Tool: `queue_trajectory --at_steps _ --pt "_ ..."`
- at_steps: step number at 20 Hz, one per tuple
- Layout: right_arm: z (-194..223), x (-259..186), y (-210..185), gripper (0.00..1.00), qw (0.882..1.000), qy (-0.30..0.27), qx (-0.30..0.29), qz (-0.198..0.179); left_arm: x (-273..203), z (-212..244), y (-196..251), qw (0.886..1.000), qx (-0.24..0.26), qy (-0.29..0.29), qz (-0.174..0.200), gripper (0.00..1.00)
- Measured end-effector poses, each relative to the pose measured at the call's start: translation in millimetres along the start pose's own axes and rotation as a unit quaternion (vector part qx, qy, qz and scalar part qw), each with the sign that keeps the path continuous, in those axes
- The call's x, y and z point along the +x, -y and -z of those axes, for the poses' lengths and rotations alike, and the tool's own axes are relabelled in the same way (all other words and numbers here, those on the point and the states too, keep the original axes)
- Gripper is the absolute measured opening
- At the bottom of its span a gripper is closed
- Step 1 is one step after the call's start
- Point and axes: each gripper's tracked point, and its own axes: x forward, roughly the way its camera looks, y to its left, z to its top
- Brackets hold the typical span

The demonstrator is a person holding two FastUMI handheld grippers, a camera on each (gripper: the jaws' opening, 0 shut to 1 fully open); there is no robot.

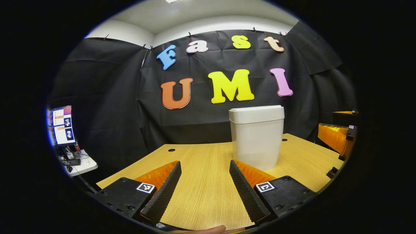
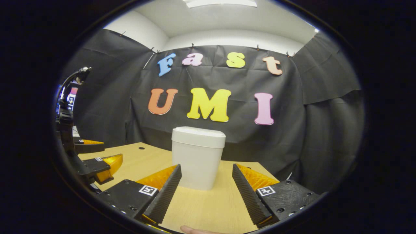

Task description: Press the lid of the desktop garbage bin to open it, pick up the crumpled paper on the desktop and throw it into the bin, then pick up the pop can on the desktop and drop it into the bin, and finally close the garbage bin lid.

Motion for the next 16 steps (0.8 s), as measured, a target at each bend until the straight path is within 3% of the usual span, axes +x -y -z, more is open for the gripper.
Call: queue_trajectory --at_steps 16 --pt "3.6 1.0 2.7 0.97 1.000 -0.005 -0.005 0.003 0.1 2.5 6.9 1.000 0.005 -0.002 0.006 0.96"
